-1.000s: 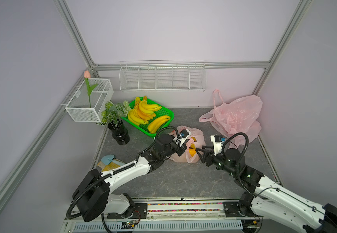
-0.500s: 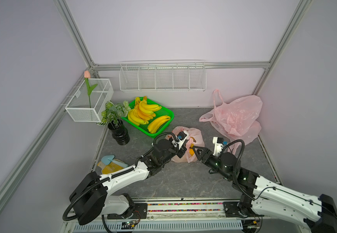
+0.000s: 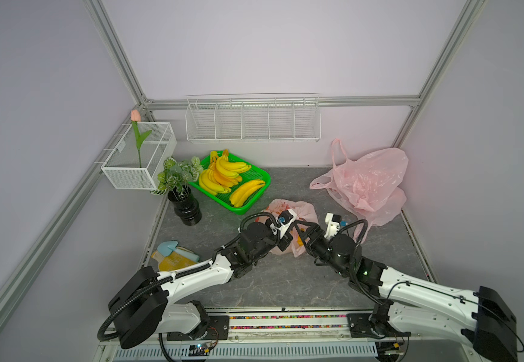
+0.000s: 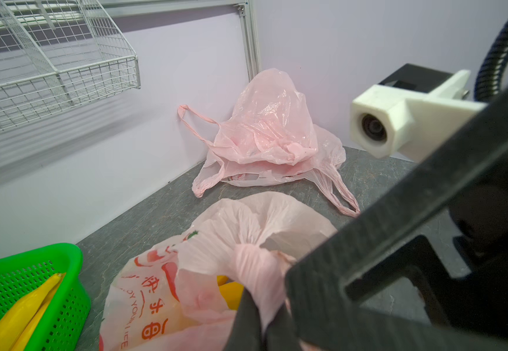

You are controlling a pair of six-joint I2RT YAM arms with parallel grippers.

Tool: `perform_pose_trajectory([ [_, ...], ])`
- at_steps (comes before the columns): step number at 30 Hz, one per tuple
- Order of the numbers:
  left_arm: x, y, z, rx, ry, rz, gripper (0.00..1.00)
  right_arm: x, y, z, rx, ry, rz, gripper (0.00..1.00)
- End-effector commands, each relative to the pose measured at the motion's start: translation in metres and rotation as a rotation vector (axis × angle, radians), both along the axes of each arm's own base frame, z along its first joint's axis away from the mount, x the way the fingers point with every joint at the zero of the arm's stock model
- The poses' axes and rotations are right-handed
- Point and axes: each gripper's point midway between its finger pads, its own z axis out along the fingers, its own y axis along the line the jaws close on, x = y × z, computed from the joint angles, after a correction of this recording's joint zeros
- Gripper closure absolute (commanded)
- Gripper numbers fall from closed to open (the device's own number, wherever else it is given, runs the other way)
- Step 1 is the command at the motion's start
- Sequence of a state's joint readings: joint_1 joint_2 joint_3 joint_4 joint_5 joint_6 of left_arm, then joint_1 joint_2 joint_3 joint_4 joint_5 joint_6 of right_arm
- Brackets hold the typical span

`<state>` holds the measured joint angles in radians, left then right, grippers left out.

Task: Place the banana into a plastic bag & tie a knot
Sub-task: Cross the plastic bag at the center of the board.

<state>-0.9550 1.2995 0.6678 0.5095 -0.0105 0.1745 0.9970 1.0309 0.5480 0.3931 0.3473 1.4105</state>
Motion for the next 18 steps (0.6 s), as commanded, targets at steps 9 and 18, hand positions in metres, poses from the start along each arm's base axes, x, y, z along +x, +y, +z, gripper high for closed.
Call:
perform_pose_trajectory([
  [9, -0.021, -0.005, 0.006, -0.024, -0.023, -0.089, 1.0, 0.014, -0.006, -0.006, 0.072, 0.03, -0.057, 0.31],
  [18, -0.033, -0.011, 0.006, -0.014, -0.037, -0.125, 0.99, 0.017, 0.0, -0.018, 0.061, 0.069, -0.033, 0.3],
])
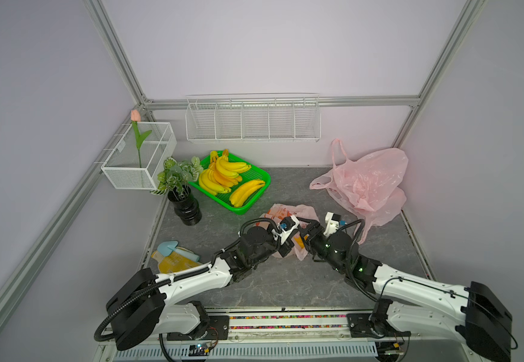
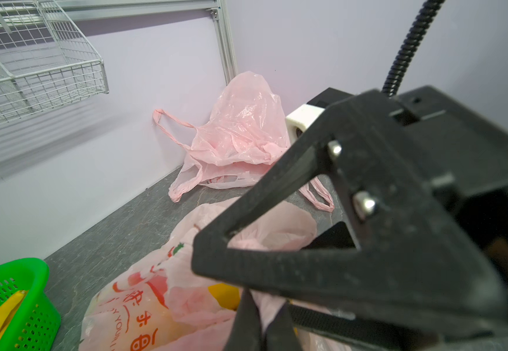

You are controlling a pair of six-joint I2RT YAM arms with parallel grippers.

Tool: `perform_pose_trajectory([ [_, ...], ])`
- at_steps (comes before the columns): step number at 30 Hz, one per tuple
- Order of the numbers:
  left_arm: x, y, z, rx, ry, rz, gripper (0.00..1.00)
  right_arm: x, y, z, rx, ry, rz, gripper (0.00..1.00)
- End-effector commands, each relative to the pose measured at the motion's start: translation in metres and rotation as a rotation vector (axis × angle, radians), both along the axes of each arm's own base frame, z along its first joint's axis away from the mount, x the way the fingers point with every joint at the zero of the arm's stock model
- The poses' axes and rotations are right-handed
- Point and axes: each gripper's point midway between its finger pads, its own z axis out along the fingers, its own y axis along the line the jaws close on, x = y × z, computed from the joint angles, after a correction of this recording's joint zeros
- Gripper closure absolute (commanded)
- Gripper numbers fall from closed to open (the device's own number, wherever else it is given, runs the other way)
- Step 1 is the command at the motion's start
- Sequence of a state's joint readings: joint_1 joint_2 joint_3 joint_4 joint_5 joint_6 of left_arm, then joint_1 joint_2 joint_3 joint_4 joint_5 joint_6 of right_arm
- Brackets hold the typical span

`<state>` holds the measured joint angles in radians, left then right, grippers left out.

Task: Place the banana into a plastic bag & tie a knot
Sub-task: Cross the plastic bag at the center of the board.

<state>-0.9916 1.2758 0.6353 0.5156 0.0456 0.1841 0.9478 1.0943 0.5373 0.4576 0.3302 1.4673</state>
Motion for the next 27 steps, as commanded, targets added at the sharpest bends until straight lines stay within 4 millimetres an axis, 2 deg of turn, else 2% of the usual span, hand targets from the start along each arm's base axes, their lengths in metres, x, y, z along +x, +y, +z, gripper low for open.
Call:
perform_pose_trajectory([
  [1, -0.008, -0.003, 0.011, -0.019, -0.035, -0.033, 0.99, 0.0, 0.003, -0.008, 0.023, 0.029, 0.012, 0.3],
  [4, -0.009, -0.004, 0.011, -0.017, -0.038, -0.041, 0.97, 0.0, 0.002, -0.01, 0.012, 0.032, 0.011, 0.34],
  [13, -0.021, -0.007, -0.001, 0.016, -0.025, -0.082, 0.89, 0.007, -0.005, 0.004, -0.011, -0.046, -0.001, 0.67],
  [18, -0.026, -0.002, -0.003, 0.016, -0.011, -0.087, 0.8, 0.008, -0.008, 0.014, -0.038, -0.113, 0.012, 0.81],
  [23, -0.032, 0.009, -0.002, -0.004, 0.025, -0.082, 0.67, 0.008, -0.01, 0.026, -0.078, -0.191, 0.065, 0.89],
  [27, -0.04, 0.023, 0.008, -0.049, 0.052, -0.074, 0.54, 0.009, -0.017, 0.018, -0.111, -0.202, 0.116, 0.93],
])
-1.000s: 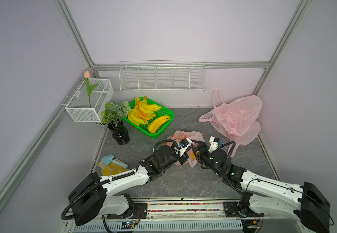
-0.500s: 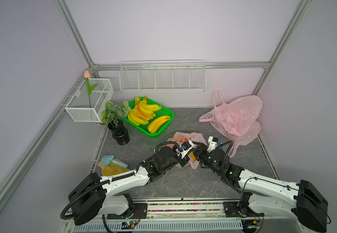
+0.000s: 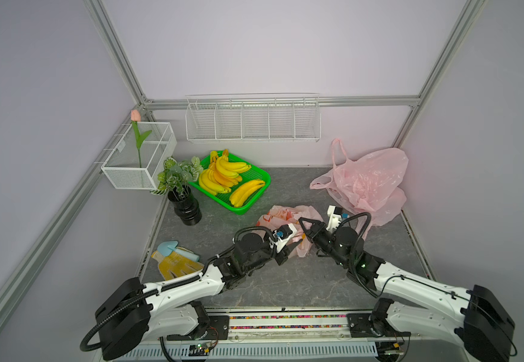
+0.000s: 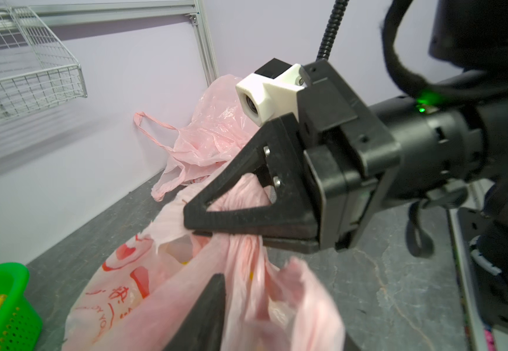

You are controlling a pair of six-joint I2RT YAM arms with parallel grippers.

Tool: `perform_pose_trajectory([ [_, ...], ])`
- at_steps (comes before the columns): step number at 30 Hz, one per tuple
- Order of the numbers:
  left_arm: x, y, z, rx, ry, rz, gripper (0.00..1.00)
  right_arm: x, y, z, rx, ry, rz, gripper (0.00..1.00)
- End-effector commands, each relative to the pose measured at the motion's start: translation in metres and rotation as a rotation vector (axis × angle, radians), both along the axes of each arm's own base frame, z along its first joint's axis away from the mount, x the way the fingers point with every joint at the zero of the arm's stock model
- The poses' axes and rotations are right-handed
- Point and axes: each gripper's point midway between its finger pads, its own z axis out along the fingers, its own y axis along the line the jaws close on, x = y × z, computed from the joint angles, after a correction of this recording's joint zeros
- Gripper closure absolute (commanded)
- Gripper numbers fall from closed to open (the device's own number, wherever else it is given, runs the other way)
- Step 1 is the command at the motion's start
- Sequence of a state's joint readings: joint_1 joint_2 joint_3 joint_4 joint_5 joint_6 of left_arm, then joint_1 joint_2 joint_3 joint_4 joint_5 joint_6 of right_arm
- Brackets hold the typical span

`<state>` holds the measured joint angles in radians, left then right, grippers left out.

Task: Place the banana into a plastic bag & tie a knot
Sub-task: Cross the plastic bag at the center of the board.

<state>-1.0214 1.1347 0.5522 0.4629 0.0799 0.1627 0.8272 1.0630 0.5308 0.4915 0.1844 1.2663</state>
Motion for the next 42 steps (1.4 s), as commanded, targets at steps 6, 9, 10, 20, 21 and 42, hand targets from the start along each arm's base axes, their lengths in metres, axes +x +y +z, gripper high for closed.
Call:
perform_pose_trajectory([
  [6, -0.003, 0.036, 0.027, -0.122, 0.063, 0.106, 0.42, -0.01, -0.005, -0.001, -0.073, -0.091, 0.17, 0.93],
  [9, 0.01, 0.042, 0.026, -0.12, 0.06, 0.182, 0.4, -0.016, 0.0, 0.001, -0.068, -0.105, 0.239, 0.93],
  [10, 0.014, 0.042, 0.025, -0.109, 0.066, 0.193, 0.42, -0.017, 0.001, 0.001, -0.066, -0.107, 0.254, 0.93],
  [20, 0.036, 0.005, -0.011, -0.036, 0.194, 0.166, 0.78, -0.032, 0.015, 0.026, -0.101, -0.167, 0.437, 0.93],
  [21, 0.032, -0.003, -0.013, -0.034, 0.202, 0.122, 0.8, -0.031, 0.015, 0.027, -0.1, -0.166, 0.445, 0.93],
  [42, 0.017, 0.009, 0.018, -0.116, 0.203, 0.089, 0.85, -0.033, 0.014, 0.028, -0.096, -0.164, 0.57, 0.93],
])
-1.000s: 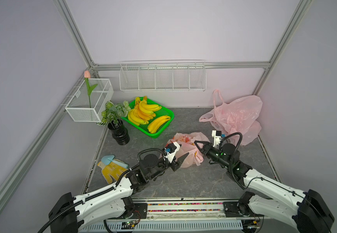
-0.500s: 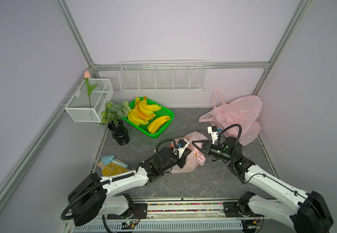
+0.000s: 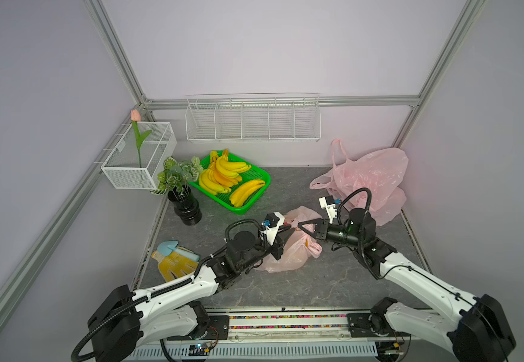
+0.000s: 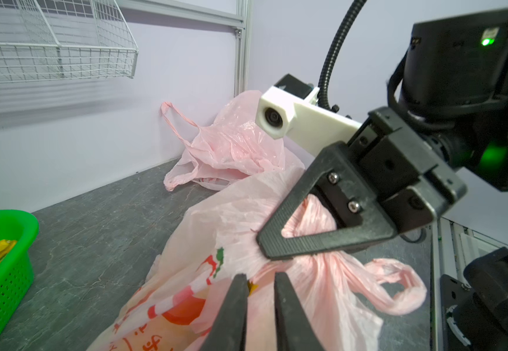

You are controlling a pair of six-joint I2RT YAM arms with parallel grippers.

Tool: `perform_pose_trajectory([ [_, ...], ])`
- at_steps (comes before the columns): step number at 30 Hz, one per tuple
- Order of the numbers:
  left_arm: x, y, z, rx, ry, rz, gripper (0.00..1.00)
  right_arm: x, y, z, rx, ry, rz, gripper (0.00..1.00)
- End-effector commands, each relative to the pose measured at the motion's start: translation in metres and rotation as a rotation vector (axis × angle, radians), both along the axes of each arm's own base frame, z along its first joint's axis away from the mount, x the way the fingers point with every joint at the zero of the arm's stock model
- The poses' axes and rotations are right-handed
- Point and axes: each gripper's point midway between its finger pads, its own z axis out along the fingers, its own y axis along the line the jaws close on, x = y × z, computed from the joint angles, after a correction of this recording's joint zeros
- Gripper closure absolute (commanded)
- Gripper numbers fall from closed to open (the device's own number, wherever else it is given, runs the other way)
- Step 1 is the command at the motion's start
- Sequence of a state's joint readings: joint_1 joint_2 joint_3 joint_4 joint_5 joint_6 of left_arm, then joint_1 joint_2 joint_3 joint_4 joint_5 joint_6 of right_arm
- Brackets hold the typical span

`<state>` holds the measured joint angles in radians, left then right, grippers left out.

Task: Place the banana into a plastic bag & tie a knot
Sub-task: Cross the plastic bag at the center of the board.

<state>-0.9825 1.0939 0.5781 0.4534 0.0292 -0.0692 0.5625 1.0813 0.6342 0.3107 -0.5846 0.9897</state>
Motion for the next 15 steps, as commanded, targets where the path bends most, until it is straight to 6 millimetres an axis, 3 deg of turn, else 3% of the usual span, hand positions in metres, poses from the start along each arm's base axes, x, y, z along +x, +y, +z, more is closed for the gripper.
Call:
perform_pose_trajectory([
  [1, -0.002, -0.009, -0.009, 0.049, 0.038, -0.041, 0.87, -0.004, 0.004, 0.022, 0.045, -0.081, 0.047, 0.93],
  [12, 0.008, -0.013, -0.025, 0.069, 0.049, -0.008, 0.91, -0.009, 0.008, 0.033, 0.075, -0.13, 0.097, 0.93],
  [15, 0.013, -0.011, -0.026, 0.059, 0.052, 0.006, 0.81, -0.012, 0.01, 0.033, 0.076, -0.132, 0.117, 0.93],
])
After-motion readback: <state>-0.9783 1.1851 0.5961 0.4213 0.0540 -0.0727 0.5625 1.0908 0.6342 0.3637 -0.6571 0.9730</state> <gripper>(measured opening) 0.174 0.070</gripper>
